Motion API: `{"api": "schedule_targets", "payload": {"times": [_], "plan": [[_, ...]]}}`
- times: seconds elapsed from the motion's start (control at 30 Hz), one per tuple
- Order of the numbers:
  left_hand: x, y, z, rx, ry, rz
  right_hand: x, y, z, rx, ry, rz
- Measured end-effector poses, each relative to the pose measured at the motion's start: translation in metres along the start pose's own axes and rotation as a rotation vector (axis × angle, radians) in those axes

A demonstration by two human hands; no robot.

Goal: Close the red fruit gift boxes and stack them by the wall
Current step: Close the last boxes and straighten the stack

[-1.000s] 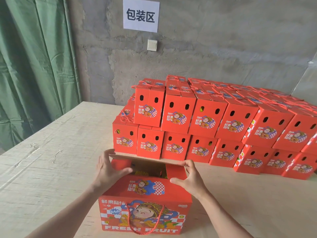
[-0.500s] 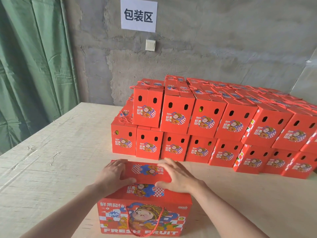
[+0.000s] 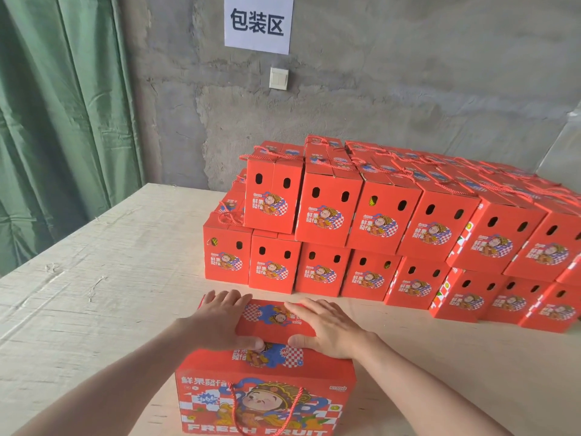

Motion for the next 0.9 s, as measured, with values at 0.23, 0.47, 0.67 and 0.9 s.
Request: {"api": "schedule_targets", "payload": {"times": [0.23, 0.47, 0.67, 0.9], "plan": [[-0.003, 0.004, -0.003, 0.069, 0.06, 0.031, 0.001, -0.005, -0.001, -0.071, -0.043, 0.011], [-0.003, 0.007, -0.011, 0.071, 0.121, 0.052, 0.005, -0.005, -0.002, -0.122, -0.077, 0.025], [-0.001, 0.012, -0.015, 0.168, 0.117, 0.001, 0.007, -0.007, -0.006, -0.215, 0.006, 0.04], [0.001, 0.015, -0.015, 0.18, 0.091, -0.011, 0.009, -0.005, -0.005, -0.223, 0.022, 0.041]]}}
Point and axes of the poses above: each hand's wrist, its own x-axis towards the middle knuckle, its own z-axis out of the palm, y = z × x, the point moved 8 cm from there along x, towards the middle knuckle, and after that the axes turned 11 degrees about -y, right-handed, at the moved point
